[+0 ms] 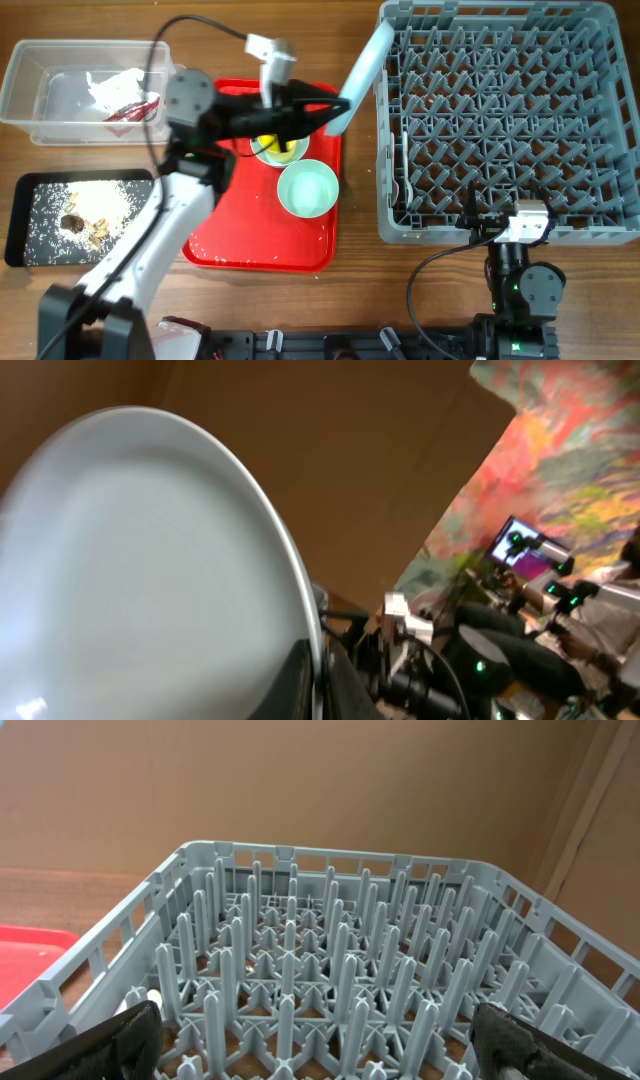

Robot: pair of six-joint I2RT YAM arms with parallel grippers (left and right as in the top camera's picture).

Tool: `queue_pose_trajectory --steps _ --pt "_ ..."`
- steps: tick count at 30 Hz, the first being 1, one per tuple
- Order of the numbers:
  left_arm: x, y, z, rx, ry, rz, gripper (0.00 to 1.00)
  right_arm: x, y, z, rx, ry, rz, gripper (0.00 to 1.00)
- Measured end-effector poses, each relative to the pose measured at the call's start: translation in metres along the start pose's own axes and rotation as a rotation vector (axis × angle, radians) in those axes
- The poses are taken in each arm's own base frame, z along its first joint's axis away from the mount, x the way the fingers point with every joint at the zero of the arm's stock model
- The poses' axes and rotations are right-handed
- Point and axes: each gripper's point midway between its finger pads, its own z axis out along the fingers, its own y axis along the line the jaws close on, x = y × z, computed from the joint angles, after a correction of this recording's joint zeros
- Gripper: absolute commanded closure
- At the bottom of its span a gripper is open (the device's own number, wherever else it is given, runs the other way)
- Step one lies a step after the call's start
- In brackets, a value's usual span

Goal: Sort waste into correct bins and load items into the dishwasher rack
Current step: 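Carry the plate with the left gripper to the dish rack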

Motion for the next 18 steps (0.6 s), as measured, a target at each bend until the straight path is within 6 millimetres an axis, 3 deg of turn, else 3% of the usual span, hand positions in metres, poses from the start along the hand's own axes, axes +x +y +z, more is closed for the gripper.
queue_pose_trajectory --steps 4,7,12,18 --pt "0.003 0.013 0.052 -0.033 -0.068 -0.098 0.96 0.000 0.000 0.000 0.000 0.000 0.000 0.00" --pt "-0.014 0.033 0.083 -0.169 -0.214 -0.146 0.96 0.000 0.000 0.000 0.000 0.000 0.000 0.00" --pt "-0.033 0.091 0.096 -0.441 -0.443 -0.195 0.96 0.000 0.000 0.000 0.000 0.000 0.000 0.00" --pt "-0.049 0.163 0.122 -0.499 -0.481 -0.228 0.96 0.000 0.000 0.000 0.000 -0.001 0.000 0.00"
